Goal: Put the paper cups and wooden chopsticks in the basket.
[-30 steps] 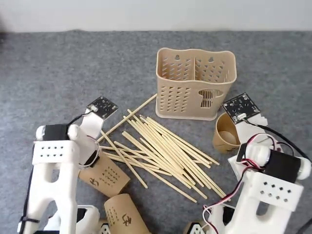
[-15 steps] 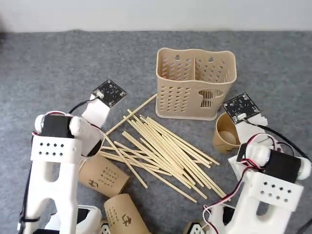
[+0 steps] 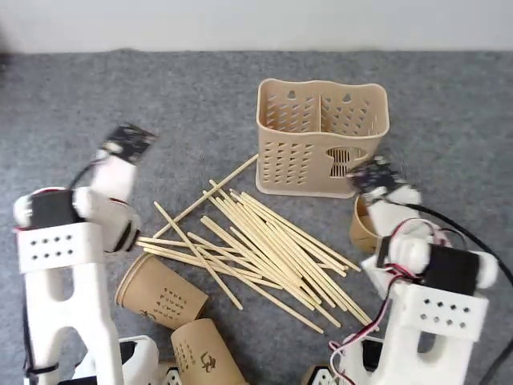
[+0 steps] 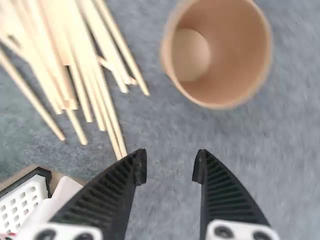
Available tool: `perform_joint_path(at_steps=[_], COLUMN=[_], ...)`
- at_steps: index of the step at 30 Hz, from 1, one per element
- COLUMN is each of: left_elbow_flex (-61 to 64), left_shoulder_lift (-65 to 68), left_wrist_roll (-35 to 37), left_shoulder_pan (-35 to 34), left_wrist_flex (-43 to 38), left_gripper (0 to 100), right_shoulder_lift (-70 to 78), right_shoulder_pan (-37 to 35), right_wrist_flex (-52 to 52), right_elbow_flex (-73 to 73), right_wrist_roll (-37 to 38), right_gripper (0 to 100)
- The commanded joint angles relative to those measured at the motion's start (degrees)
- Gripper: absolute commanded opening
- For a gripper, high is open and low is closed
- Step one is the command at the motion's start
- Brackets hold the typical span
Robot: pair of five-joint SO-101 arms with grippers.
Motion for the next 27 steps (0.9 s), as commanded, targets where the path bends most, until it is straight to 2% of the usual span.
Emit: perform_joint_path(at_steps=[1,9,14,17,21,27], left_elbow_flex=[-2.4,-2.4,-2.4,-2.3,-2.2,-2.2], left_shoulder_lift=[-0.6,-0.5,-0.4,-0.3,-0.2,-0.2], left_wrist_roll=[0.4,0.4,0.4,0.4,0.4,0.3], left_shoulder_pan=[-8.4,-26.0,-33.4,-37.4,-41.3,-44.7], left_wrist_flex=[-3.7,-9.1,-12.2,-14.2,-15.5,-15.5], left_gripper=[14,16,16,16,16,16], right_shoulder_lift=[-0.6,-0.3,0.0,3.2,12.5,26.5], right_shoulder_pan=[-10.9,-38.1,-51.7,-57.2,-60.6,-66.4], right_wrist_flex=[-0.6,-8.0,-15.1,-20.3,-26.3,-28.5], right_elbow_flex=[-0.4,-0.2,3.5,6.6,6.5,-0.7], right_wrist_roll=[-3.0,-15.2,-18.8,-20.0,-20.8,-23.0], right_gripper=[17.9,34.0,35.9,35.9,35.9,36.0])
